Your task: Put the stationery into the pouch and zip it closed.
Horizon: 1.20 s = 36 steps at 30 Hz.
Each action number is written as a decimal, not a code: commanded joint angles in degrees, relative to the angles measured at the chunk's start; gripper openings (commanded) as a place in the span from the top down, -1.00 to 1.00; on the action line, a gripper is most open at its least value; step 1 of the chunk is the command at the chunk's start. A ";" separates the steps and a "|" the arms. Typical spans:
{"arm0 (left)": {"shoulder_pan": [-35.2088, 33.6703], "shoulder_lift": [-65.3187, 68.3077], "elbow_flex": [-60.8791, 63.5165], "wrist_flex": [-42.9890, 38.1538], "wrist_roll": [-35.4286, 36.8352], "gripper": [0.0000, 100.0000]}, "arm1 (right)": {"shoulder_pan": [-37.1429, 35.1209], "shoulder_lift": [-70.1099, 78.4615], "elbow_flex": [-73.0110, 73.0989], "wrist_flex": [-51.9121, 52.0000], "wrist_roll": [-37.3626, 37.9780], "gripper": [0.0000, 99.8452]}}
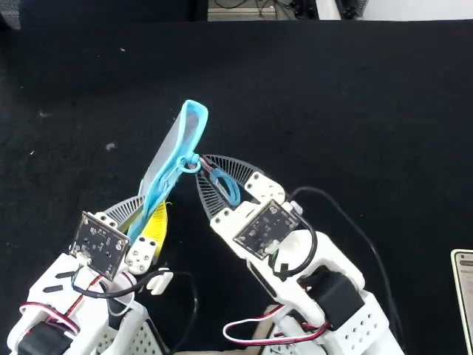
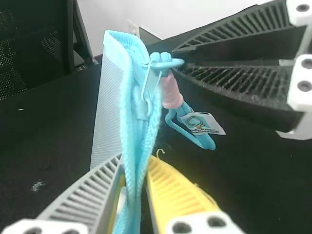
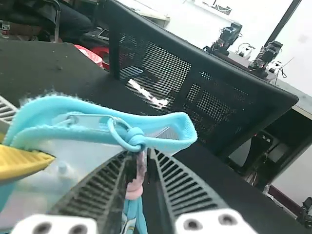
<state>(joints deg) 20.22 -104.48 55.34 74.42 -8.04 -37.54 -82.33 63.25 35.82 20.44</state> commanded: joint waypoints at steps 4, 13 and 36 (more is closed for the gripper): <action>0.75 0.00 -2.68 0.18 -0.18 0.94 | -5.45 -0.75 -1.80 -0.35 0.62 0.90; 0.75 0.00 -2.68 0.18 -0.18 0.94 | -5.45 -0.40 -1.71 -0.35 0.35 0.75; 0.75 0.00 -2.59 0.18 -0.18 0.94 | 0.18 -0.84 1.98 -5.89 11.69 0.74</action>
<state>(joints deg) 20.22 -104.48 55.34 74.42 -8.04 -39.03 -82.42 65.89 30.81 31.34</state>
